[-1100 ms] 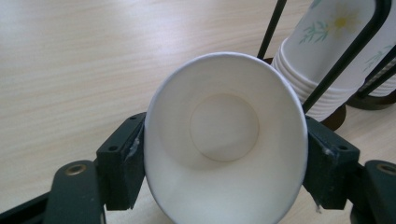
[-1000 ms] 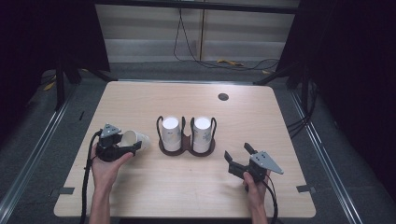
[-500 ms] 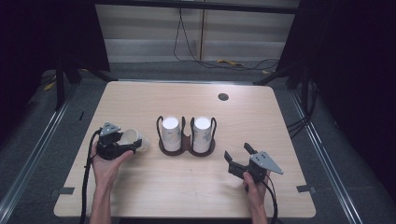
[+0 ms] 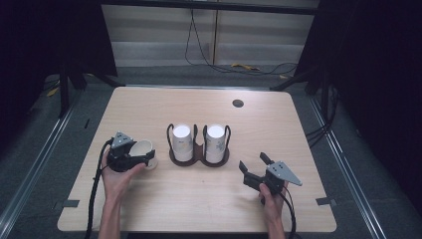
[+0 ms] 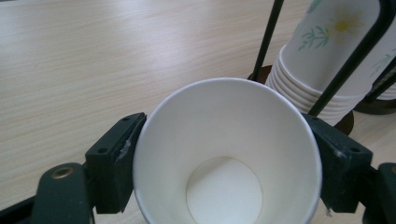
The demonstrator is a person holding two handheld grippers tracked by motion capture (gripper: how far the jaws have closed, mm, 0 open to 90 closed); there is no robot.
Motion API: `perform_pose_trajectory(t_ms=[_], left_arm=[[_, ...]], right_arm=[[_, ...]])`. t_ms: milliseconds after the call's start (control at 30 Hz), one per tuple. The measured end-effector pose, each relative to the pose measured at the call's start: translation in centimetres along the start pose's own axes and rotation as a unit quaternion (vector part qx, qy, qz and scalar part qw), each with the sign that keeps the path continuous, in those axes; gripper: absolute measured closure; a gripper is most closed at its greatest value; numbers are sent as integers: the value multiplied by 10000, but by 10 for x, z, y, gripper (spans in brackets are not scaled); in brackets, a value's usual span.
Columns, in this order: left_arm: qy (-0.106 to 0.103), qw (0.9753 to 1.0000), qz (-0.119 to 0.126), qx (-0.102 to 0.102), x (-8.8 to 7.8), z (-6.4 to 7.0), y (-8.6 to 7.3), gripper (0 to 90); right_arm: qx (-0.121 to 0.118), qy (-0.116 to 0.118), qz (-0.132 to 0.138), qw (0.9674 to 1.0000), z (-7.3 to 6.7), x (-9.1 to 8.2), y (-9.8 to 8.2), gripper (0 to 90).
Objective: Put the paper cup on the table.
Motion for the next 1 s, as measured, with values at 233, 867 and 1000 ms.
perform_pose_trajectory(t_ms=[233,867,1000], left_arm=[[-97,9999,57,-34,-1,3,-9,178],[-55,9992,40,-391,-11,-2,-31,157],[50,9992,140,-358,-15,1,-37,157]], right_arm=[[6,8,-1,10000,0,0,0,147],[13,29,-7,10000,0,0,0,147],[-2,49,-19,10000,-1,0,0,147]])
Point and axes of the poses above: each handheld gripper's, and its own axes: x roughly forward along the jaws, y roughly out of its top, z roughly to its right, the point moved 4 cm from there along x, roughly forward along the jaws, and after that the axes turned 5 degrees about z, right-handed, at the moved point
